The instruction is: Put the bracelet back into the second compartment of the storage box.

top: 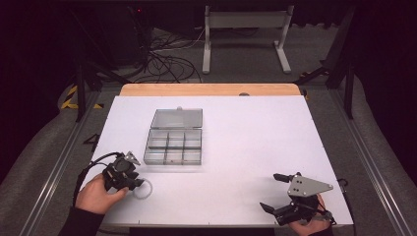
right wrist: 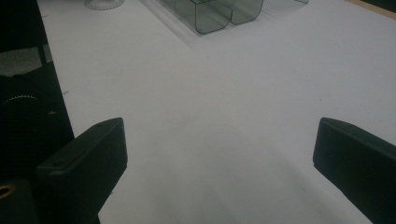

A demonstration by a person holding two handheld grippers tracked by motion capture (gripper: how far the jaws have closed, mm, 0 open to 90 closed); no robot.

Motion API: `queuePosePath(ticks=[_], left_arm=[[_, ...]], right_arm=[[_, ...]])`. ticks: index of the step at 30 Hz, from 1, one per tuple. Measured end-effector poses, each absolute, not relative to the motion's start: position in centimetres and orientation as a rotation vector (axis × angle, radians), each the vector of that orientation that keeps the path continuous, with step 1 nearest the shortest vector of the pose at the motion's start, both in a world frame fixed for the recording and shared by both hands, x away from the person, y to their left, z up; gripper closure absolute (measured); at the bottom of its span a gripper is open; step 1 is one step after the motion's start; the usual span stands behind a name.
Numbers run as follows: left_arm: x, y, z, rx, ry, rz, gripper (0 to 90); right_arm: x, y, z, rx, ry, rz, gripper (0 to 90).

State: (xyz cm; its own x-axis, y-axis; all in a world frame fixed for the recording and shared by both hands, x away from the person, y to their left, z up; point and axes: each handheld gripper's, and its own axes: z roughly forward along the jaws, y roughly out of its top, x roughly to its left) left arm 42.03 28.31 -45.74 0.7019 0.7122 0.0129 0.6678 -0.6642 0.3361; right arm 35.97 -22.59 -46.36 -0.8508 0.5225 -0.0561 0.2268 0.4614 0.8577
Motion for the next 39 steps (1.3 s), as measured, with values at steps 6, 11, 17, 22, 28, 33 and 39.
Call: queuePosePath(ticks=[6,11,17,22,28,33,39], left_arm=[[42.2,28.3,-45.9,2.615,1.103,0.205,72.0],[42.2,28.2,-45.9,2.62,1.101,0.192,77.8],[42.3,28.2,-45.9,2.625,1.103,0.162,84.7],[42.3,28.2,-45.9,2.623,1.103,0.163,84.8],[42.1,28.3,-45.4,2.59,1.104,0.182,84.9],[41.6,28.6,-44.0,2.509,1.072,0.235,84.9],[40.9,29.1,-42.6,2.419,1.026,0.253,84.9]], right_arm=[[36.0,-22.6,-46.4,0.638,2.404,1.342,3.5],[36.0,-22.6,-46.4,0.639,2.408,1.339,3.5],[36.0,-22.6,-46.4,0.636,2.409,1.345,3.5],[36.0,-22.6,-46.4,0.639,2.41,1.343,3.5],[36.0,-22.6,-46.4,0.647,2.409,1.337,3.5],[36.0,-22.6,-46.4,0.65,2.405,1.342,3.5],[36.0,-22.7,-46.4,0.647,2.404,1.343,3.5]])
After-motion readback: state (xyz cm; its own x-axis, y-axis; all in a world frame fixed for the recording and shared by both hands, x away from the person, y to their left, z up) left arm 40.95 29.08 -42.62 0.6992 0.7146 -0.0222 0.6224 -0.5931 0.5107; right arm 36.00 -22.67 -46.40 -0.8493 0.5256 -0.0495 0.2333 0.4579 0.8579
